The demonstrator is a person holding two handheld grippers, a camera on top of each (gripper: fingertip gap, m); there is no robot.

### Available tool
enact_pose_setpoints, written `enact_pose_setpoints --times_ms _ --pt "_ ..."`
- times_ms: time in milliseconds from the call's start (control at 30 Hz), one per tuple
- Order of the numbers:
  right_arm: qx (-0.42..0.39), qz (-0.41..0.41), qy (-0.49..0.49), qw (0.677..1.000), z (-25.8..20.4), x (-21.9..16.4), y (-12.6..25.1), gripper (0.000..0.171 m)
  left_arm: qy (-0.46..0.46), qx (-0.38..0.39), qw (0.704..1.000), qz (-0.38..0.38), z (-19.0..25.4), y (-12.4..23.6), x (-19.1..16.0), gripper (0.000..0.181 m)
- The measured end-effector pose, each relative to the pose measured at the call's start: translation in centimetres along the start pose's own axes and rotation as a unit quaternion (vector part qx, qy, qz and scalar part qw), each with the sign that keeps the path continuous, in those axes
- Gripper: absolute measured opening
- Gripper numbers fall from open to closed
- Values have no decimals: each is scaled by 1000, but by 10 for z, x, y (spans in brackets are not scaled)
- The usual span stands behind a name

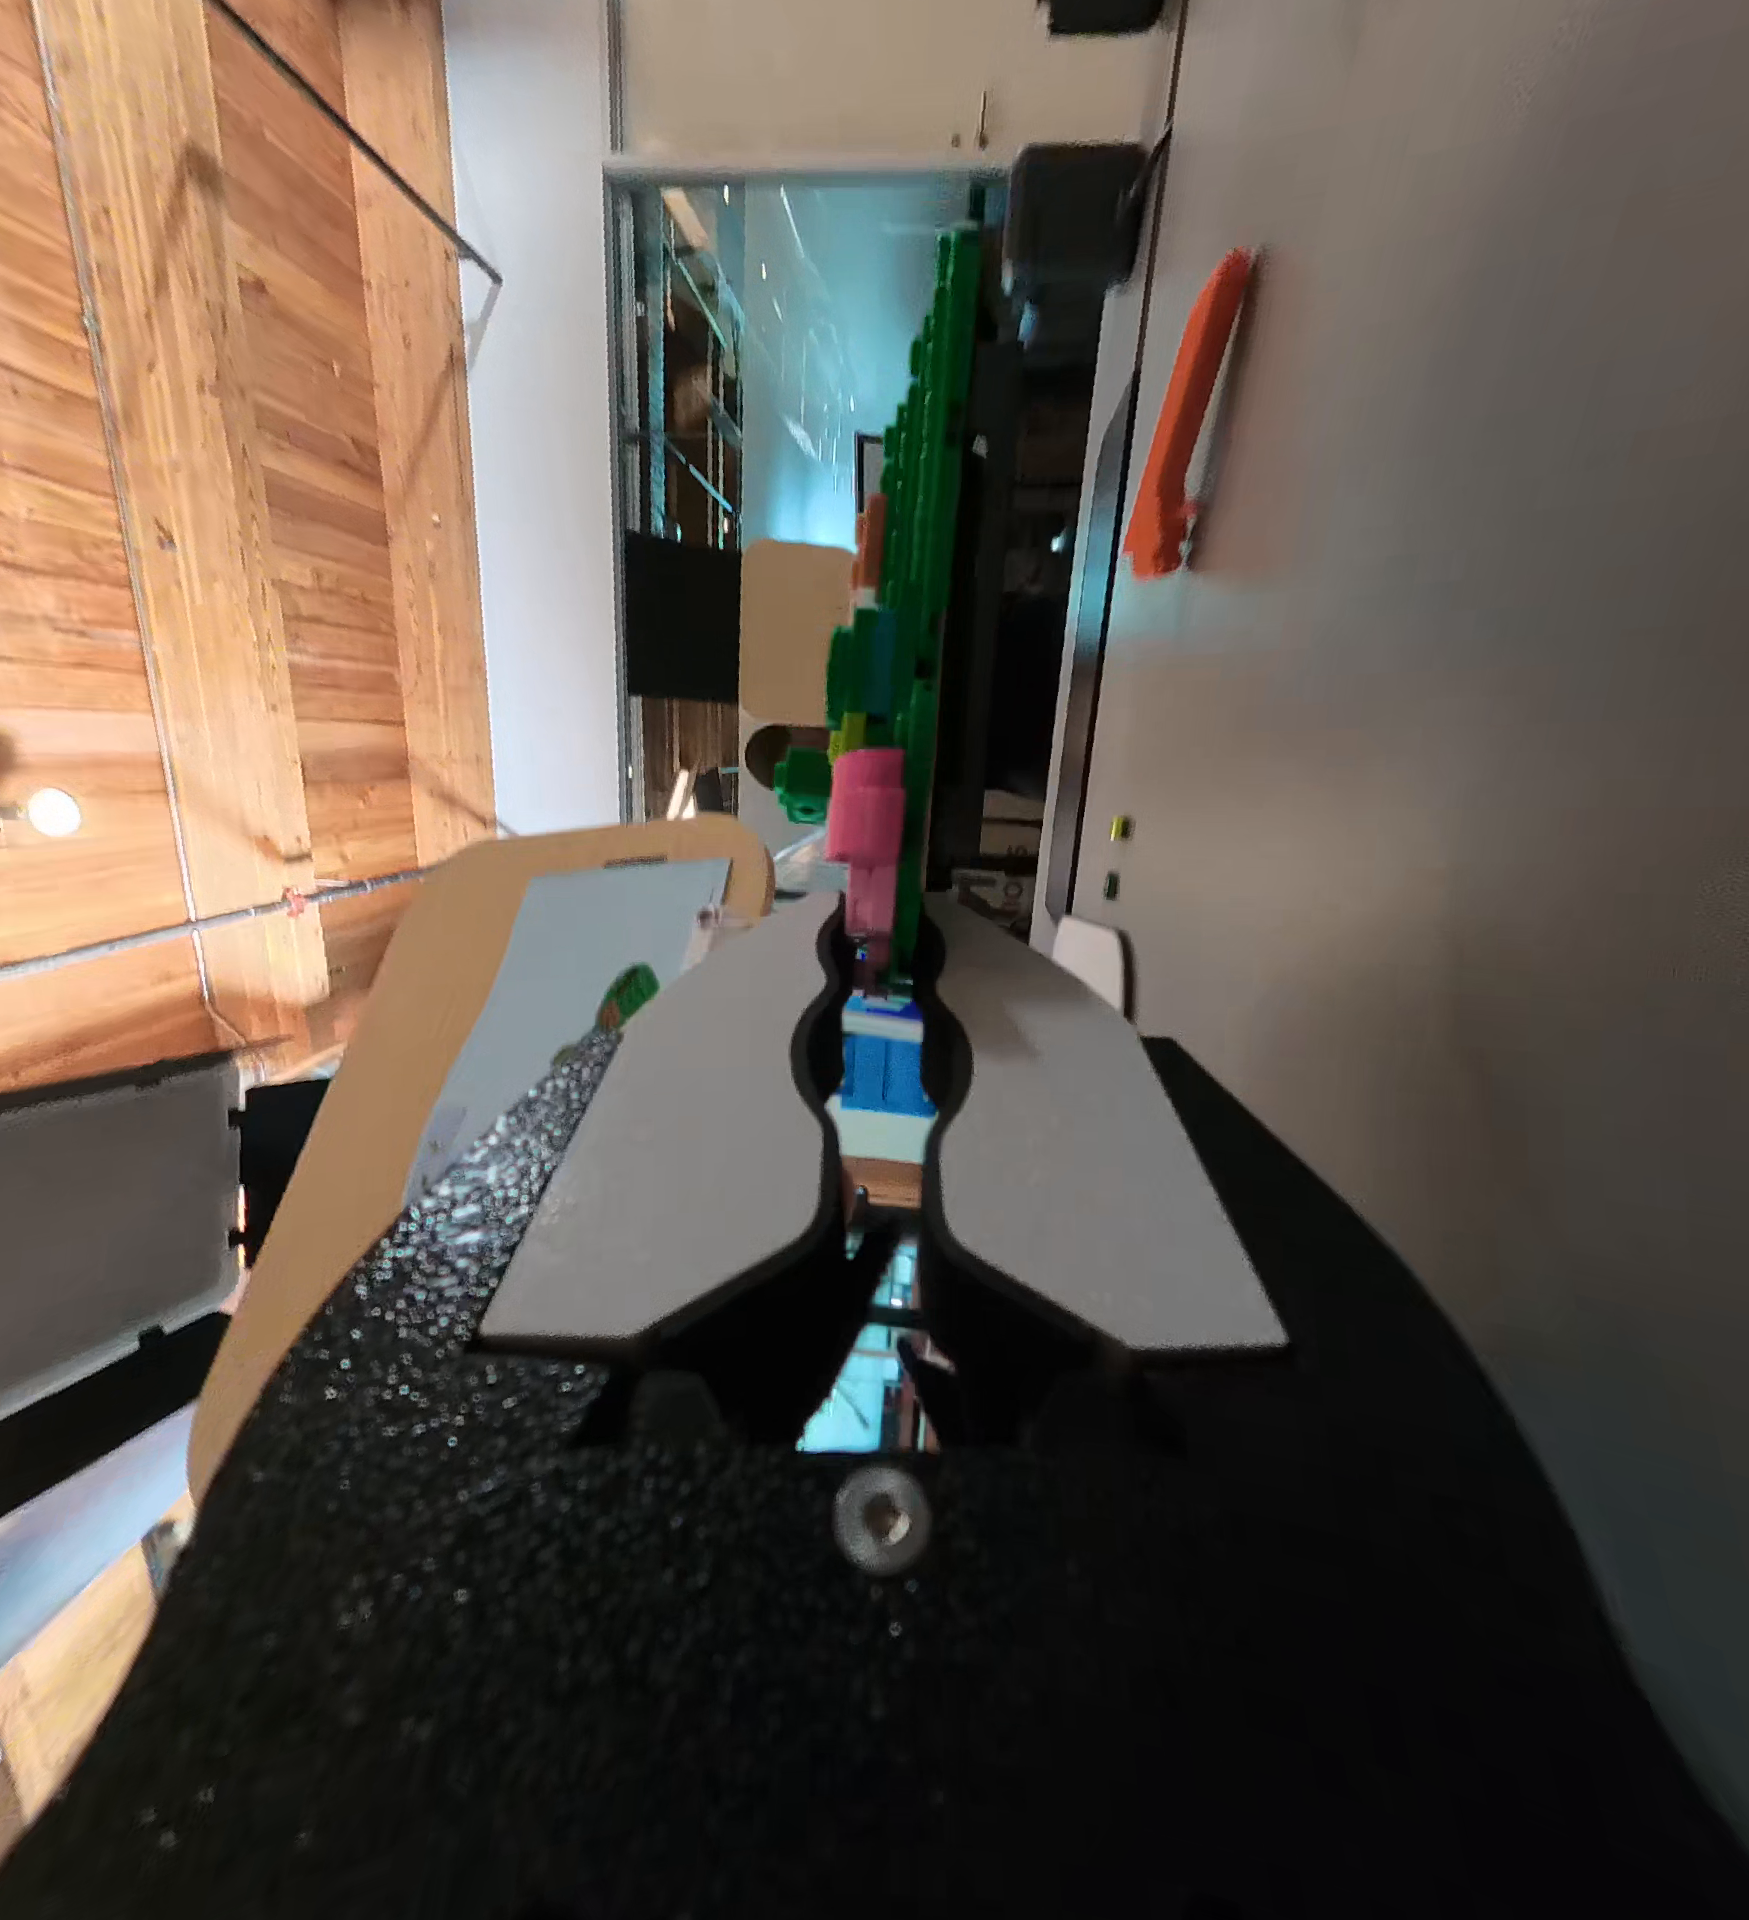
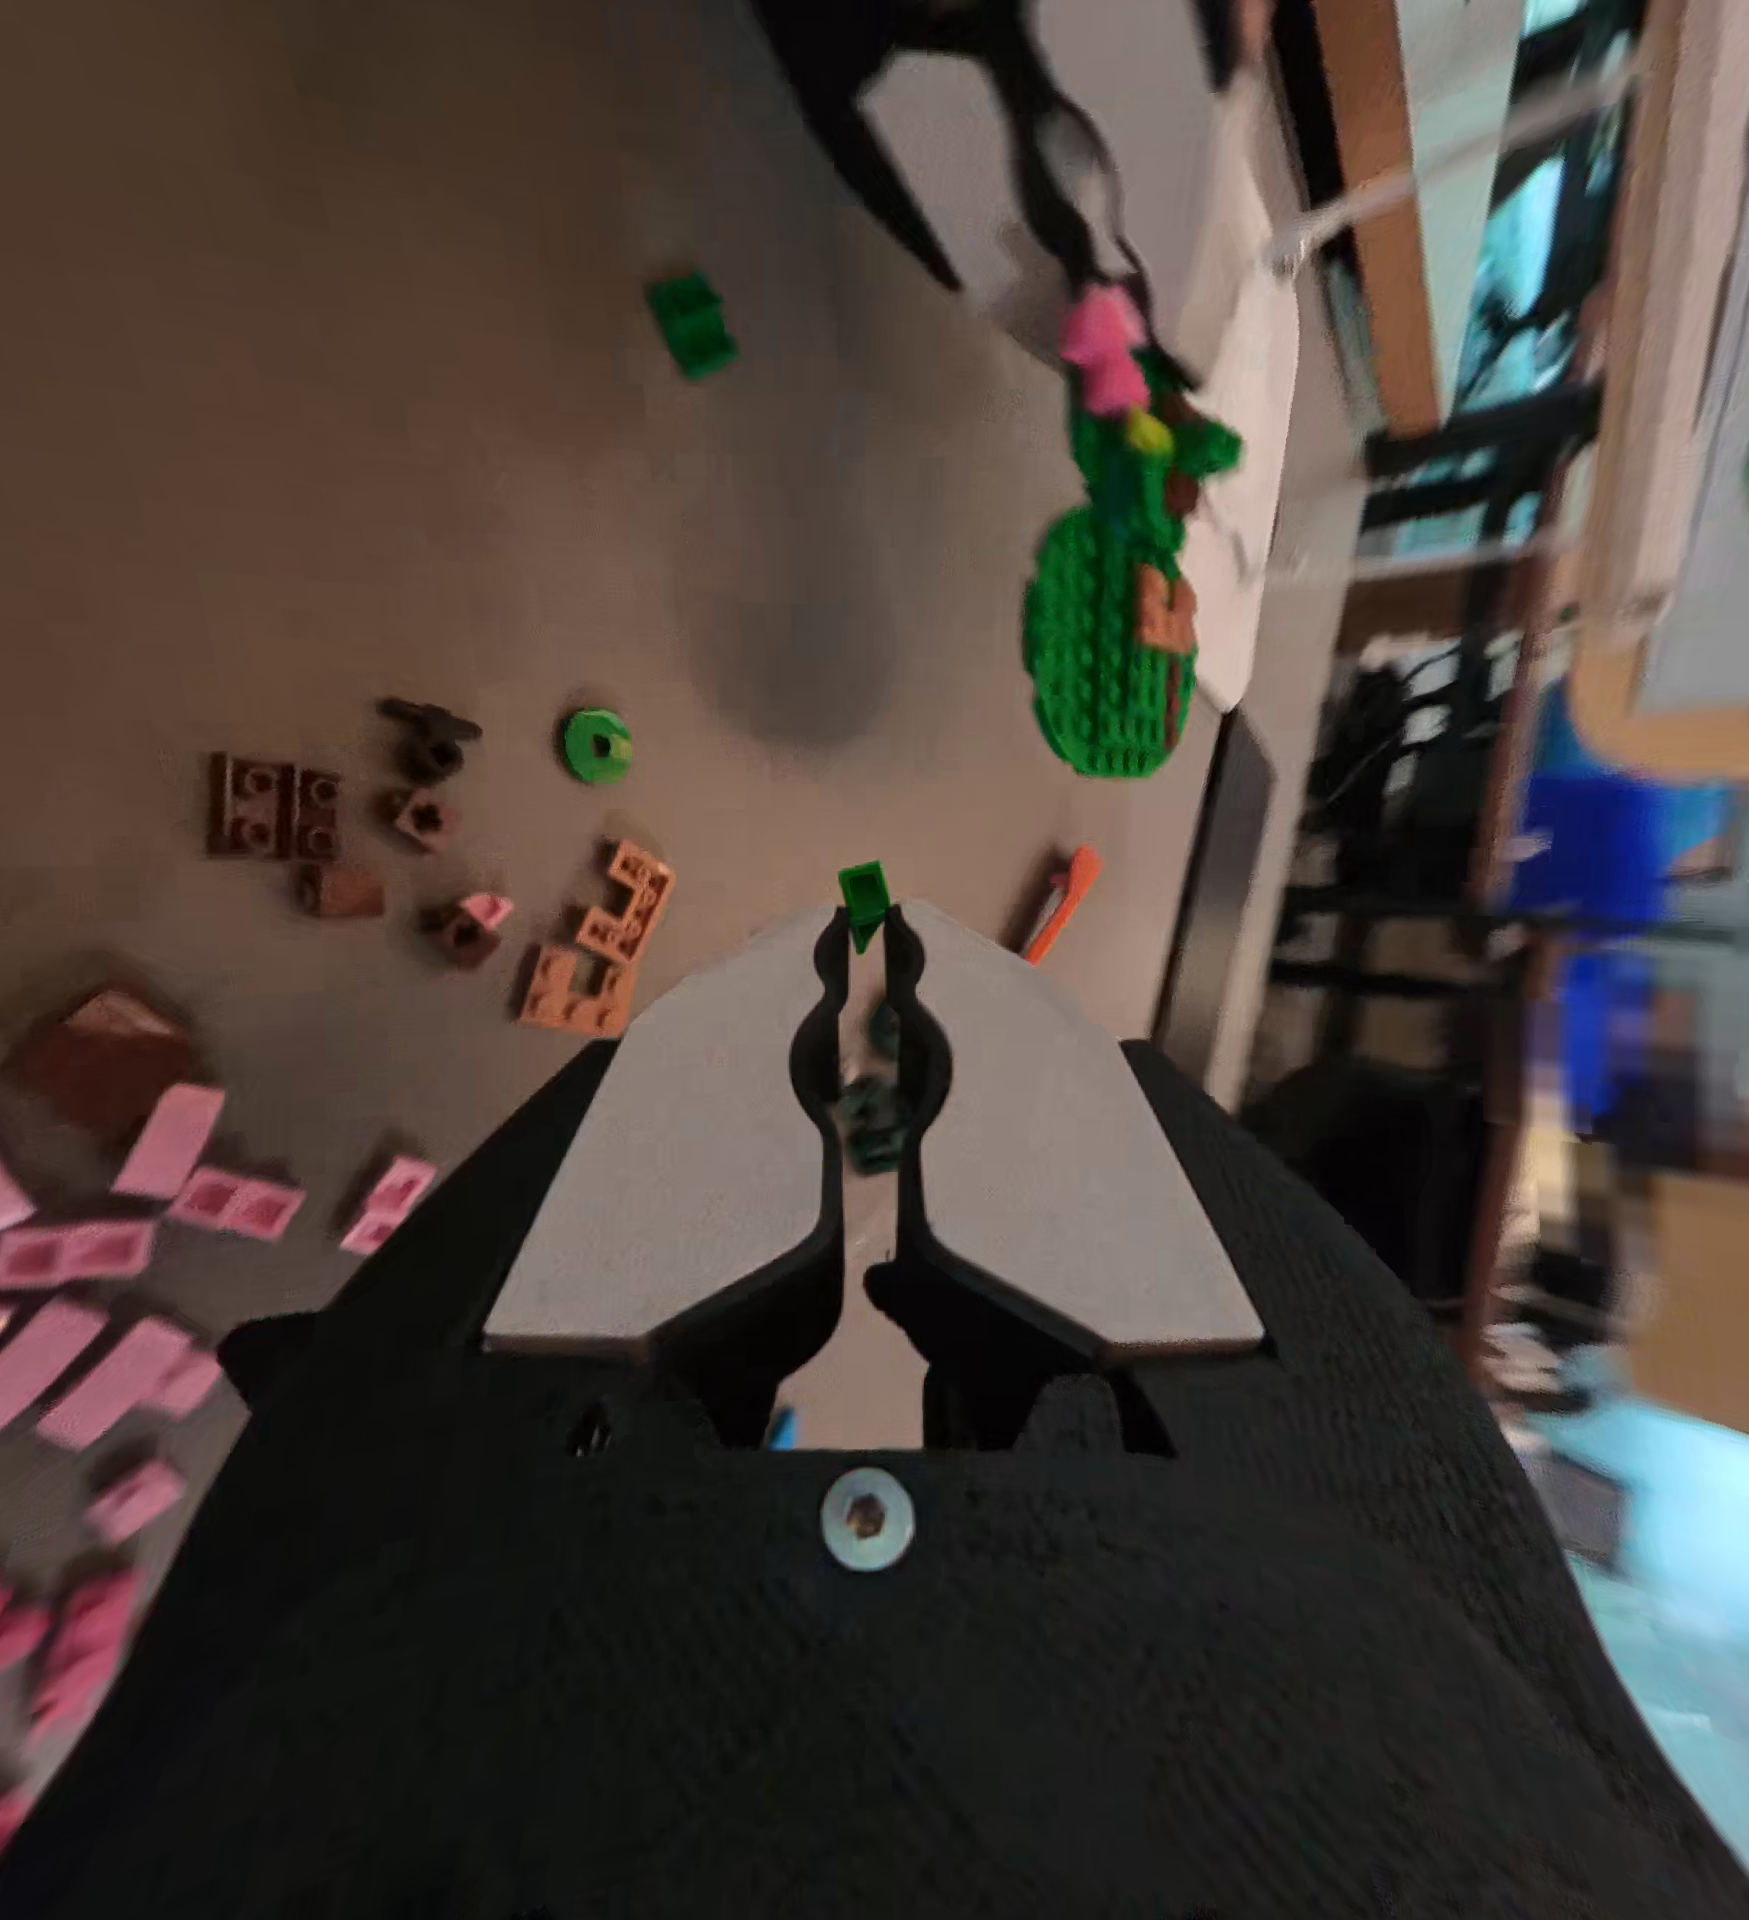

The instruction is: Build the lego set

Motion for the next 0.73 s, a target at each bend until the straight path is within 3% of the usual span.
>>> enact_pose_setpoints --times_ms 100,200,367,567,633,733 --pt "-50 -13 168 985 -11 31 -12 5 7 4 1000 -14 -4 3 -18 9" --pt "-66 -33 312 947 -24 52 -24 5 -3 4 1000 -10 -3 7 -23 9" --pt "-39 -110 516 849 -35 63 -51 4 9 6 1000 -4 -6 6 -25 9" --pt "38 -139 574 806 -50 67 -55 5 19 5 1000 -5 -8 7 -28 9" --pt "55 -123 568 812 -56 72 -53 5 19 6 1000 -2 -8 7 -27 9" --pt "85 -94 517 847 -58 78 -48 11 22 3 1000 3 -7 8 -25 9"
Point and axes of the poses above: each gripper's, where its closed fingertips meet, y back along the fingers, x out of its top, z = x × y across the jaws, the point moved 2 cm from there along y, back along the fingers, and after that the axes turned 5 degrees about -z, right-handed, at the moved point
